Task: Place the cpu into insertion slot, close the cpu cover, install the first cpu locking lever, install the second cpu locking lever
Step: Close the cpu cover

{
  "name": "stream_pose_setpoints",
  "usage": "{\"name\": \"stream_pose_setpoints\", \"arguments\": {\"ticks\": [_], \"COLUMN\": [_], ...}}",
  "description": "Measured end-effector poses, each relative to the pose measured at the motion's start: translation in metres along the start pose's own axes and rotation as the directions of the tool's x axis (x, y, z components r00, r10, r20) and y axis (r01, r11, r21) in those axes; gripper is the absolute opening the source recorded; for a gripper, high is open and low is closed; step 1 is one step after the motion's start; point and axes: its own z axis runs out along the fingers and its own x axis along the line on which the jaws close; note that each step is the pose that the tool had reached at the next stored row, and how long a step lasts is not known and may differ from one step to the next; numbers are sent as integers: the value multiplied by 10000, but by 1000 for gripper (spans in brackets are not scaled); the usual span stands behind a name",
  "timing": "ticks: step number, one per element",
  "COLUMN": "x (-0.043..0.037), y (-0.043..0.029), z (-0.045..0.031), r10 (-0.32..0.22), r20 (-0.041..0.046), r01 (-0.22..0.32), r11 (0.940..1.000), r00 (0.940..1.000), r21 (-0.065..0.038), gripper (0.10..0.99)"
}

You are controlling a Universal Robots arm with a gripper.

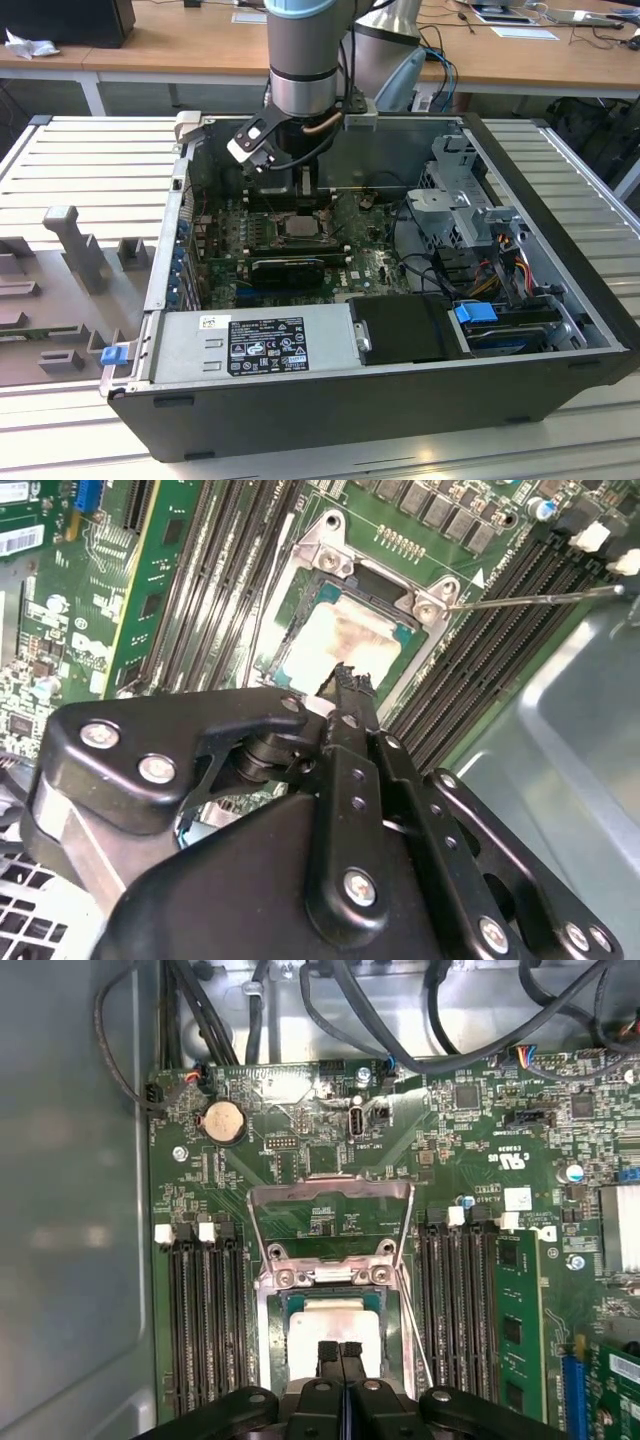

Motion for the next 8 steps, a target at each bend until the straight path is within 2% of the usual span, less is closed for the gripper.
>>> {"name": "stream_pose_setpoints", "arguments": {"ticks": [3,6,8], "x": [3,5,8], "y": [7,11,15], "z": [-119,-190,-278], "r10": [0,0,0], "r20": [-1,-1,-1], "r01": [0,0,0], "r11": [10000,10000,10000], "r00": [10000,10000,10000], "r21": [0,0,0], "gripper": [106,106,106]}}
